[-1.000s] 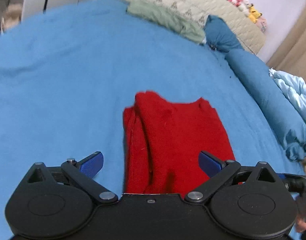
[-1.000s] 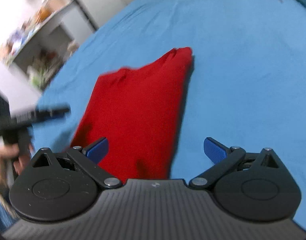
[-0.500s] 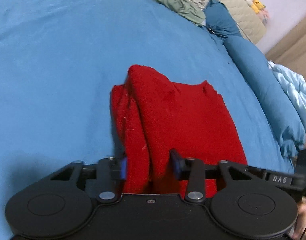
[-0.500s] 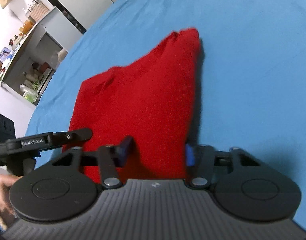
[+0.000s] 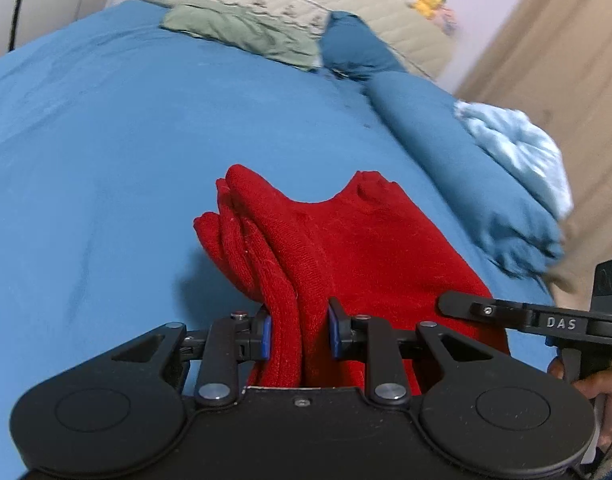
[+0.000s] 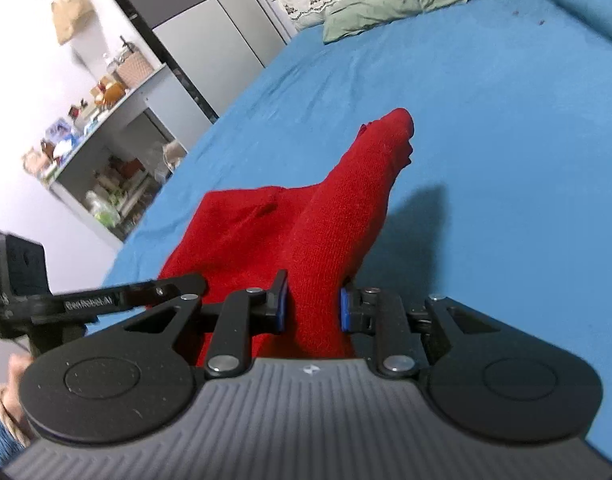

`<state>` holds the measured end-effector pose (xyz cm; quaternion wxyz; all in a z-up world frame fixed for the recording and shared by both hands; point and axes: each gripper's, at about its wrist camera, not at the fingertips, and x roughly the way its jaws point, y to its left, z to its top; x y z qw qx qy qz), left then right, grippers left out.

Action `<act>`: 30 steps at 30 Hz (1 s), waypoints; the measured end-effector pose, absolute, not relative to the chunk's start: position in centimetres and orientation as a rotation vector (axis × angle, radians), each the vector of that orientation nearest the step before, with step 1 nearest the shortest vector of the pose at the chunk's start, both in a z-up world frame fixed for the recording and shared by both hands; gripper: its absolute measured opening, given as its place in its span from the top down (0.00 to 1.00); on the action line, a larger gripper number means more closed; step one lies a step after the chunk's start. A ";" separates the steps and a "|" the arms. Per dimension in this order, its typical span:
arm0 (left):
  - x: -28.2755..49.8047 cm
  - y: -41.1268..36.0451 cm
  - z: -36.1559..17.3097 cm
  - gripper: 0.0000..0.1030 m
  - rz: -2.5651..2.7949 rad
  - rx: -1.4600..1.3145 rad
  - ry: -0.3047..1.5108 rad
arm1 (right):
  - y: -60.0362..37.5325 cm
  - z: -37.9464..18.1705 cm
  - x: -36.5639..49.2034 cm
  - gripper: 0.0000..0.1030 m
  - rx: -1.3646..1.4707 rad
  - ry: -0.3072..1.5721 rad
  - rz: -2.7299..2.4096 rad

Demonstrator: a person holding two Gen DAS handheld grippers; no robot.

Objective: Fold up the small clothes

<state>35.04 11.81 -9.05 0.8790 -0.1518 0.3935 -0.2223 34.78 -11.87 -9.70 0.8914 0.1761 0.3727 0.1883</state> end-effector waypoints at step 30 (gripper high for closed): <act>27.6 5.0 -19.4 0.17 -0.231 -0.064 0.800 | -19.3 -22.1 23.2 0.18 0.244 0.758 0.105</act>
